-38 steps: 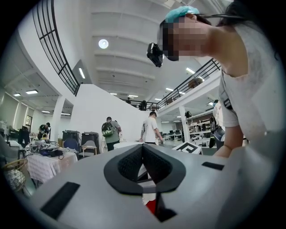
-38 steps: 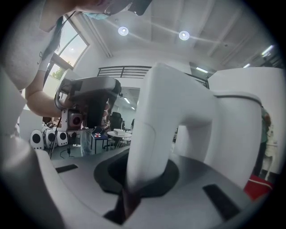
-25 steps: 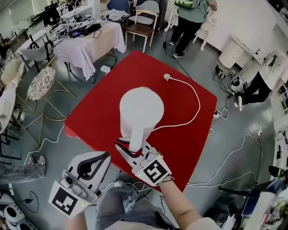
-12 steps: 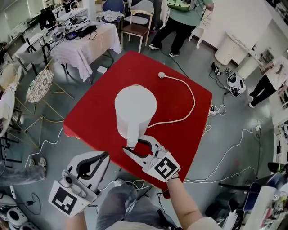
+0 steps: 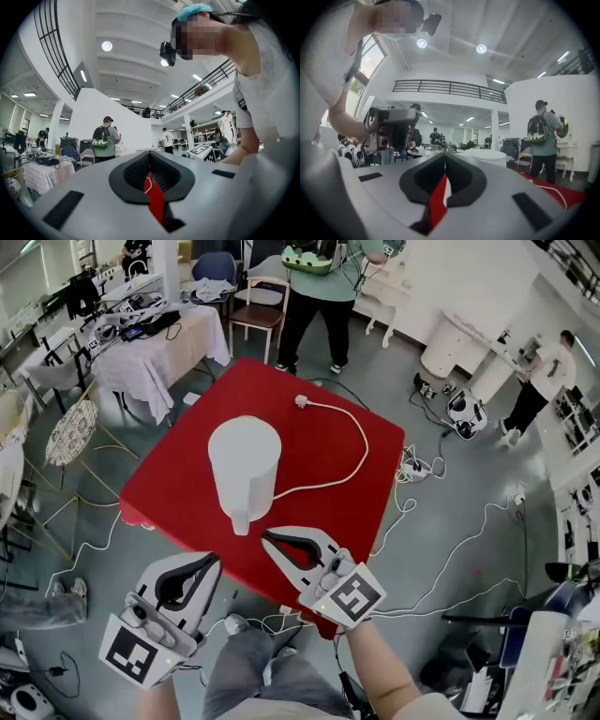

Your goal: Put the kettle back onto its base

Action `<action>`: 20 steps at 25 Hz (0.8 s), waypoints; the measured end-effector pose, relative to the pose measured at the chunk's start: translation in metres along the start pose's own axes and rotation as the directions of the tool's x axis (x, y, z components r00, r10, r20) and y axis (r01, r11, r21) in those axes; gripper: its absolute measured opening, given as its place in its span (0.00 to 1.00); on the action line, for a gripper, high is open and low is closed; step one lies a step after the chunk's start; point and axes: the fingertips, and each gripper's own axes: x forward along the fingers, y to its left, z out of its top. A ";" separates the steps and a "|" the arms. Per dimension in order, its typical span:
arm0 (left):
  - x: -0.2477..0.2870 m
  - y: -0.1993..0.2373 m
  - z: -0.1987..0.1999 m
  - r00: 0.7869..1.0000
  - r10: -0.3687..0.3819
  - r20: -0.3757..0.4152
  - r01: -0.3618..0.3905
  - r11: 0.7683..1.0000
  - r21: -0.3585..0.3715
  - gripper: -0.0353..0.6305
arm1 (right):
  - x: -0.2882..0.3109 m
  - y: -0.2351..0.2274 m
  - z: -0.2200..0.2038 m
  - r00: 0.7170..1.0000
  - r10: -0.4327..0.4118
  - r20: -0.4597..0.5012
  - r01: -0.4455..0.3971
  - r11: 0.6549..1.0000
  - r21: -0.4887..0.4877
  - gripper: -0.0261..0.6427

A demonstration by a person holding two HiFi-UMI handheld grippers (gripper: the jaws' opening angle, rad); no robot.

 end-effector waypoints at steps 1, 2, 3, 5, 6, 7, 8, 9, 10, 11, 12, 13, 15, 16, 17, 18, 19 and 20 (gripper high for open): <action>-0.001 -0.007 0.005 1.000 -0.001 0.011 0.001 1.000 0.009 0.07 | -0.005 0.006 0.008 1.000 0.005 0.008 -0.005 1.000 0.008 0.06; -0.003 -0.015 0.010 1.000 -0.001 0.022 0.000 1.000 0.017 0.07 | -0.011 0.013 0.014 1.000 0.013 0.014 -0.013 1.000 0.019 0.05; -0.005 -0.022 0.014 1.000 0.002 0.031 -0.003 1.000 0.023 0.07 | -0.016 0.021 0.021 1.000 0.020 0.019 -0.021 0.999 0.033 0.05; -0.009 -0.039 0.023 0.999 0.017 0.045 -0.018 0.999 0.035 0.07 | -0.028 0.036 0.035 0.999 0.035 0.022 -0.036 0.997 0.063 0.05; -0.010 -0.048 0.026 0.999 0.026 0.047 -0.028 0.999 0.038 0.07 | -0.036 0.044 0.043 0.999 0.045 0.021 -0.046 0.996 0.074 0.05; -0.012 -0.057 0.029 0.998 0.035 0.046 -0.037 0.999 0.038 0.07 | -0.044 0.053 0.052 0.998 0.054 0.023 -0.056 0.995 0.080 0.05; -0.015 -0.066 0.030 0.998 0.043 0.042 -0.045 0.998 0.037 0.07 | -0.051 0.062 0.060 0.998 0.064 0.028 -0.066 0.994 0.084 0.05; -0.019 -0.073 0.032 0.998 0.051 0.038 -0.053 0.998 0.037 0.07 | -0.057 0.071 0.068 0.997 0.073 0.036 -0.076 0.993 0.089 0.05; -0.023 -0.080 0.033 0.998 0.060 0.034 -0.061 0.997 0.039 0.07 | -0.062 0.079 0.074 0.995 0.083 0.045 -0.087 0.992 0.094 0.05; -0.027 -0.086 0.033 0.997 0.069 0.030 -0.070 0.997 0.042 0.07 | -0.066 0.088 0.080 0.994 0.094 0.055 -0.099 0.990 0.097 0.05; -0.031 -0.091 0.034 0.997 0.078 0.026 -0.079 0.996 0.044 0.07 | -0.069 0.095 0.084 0.992 0.104 0.064 -0.110 0.989 0.098 0.05; -0.034 -0.096 0.035 0.996 0.085 0.023 -0.086 0.995 0.045 0.07 | -0.072 0.103 0.088 0.991 0.114 0.071 -0.121 0.988 0.098 0.05; -0.041 -0.107 0.037 0.996 0.090 0.022 -0.090 0.995 0.044 0.07 | -0.078 0.116 0.093 0.988 0.127 0.082 -0.135 0.987 0.092 0.05; -0.044 -0.112 0.038 0.996 0.090 0.024 -0.091 0.995 0.043 0.07 | -0.081 0.121 0.096 0.988 0.131 0.086 -0.138 0.987 0.086 0.05; -0.046 -0.116 0.040 0.996 0.089 0.029 -0.091 0.995 0.043 0.07 | -0.084 0.125 0.098 0.987 0.132 0.090 -0.139 0.987 0.080 0.05; -0.048 -0.119 0.042 0.995 0.089 0.036 -0.091 0.995 0.043 0.07 | -0.087 0.129 0.100 0.987 0.131 0.093 -0.138 0.987 0.076 0.05; -0.049 -0.121 0.044 0.995 0.089 0.043 -0.091 0.995 0.043 0.07 | -0.089 0.132 0.102 0.987 0.129 0.095 -0.136 0.988 0.075 0.05; -0.052 -0.123 0.045 0.995 0.088 0.050 -0.090 0.995 0.043 0.07 | -0.091 0.135 0.104 0.987 0.125 0.097 -0.133 0.988 0.077 0.05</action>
